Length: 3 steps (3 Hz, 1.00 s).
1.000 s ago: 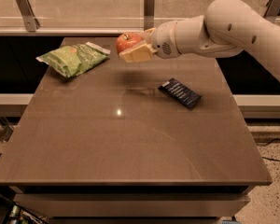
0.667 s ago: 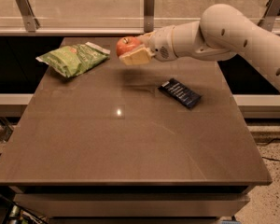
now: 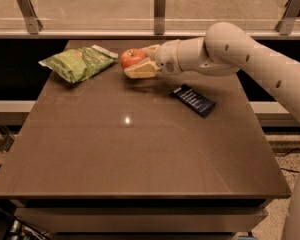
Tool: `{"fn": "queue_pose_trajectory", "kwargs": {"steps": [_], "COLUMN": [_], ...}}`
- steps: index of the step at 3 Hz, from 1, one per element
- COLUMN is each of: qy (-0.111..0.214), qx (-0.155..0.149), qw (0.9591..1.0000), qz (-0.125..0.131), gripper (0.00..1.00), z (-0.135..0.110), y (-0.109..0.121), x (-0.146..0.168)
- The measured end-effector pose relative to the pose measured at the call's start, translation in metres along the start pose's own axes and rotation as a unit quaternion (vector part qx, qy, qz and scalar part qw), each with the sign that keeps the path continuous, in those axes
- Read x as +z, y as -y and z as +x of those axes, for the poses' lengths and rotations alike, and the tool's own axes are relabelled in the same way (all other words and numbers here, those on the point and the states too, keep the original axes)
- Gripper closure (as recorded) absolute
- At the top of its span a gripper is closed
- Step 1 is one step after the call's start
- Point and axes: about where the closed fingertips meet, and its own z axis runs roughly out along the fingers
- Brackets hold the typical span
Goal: Move apple near green jalapeno chip bag
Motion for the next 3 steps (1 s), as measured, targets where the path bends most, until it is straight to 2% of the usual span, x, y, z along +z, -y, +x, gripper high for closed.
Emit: {"fn": "queue_pose_trajectory", "kwargs": {"steps": [1,3], "qy": [0.002,-0.029], "qx": [-0.002,-0.016], "qw": [1.0,0.9993], "qz": [-0.005,-0.019], "gripper": [1.0,1.0], "z": [0.006,0.003], "y": [0.0,-0.004], "x": [0.008,0.027]}}
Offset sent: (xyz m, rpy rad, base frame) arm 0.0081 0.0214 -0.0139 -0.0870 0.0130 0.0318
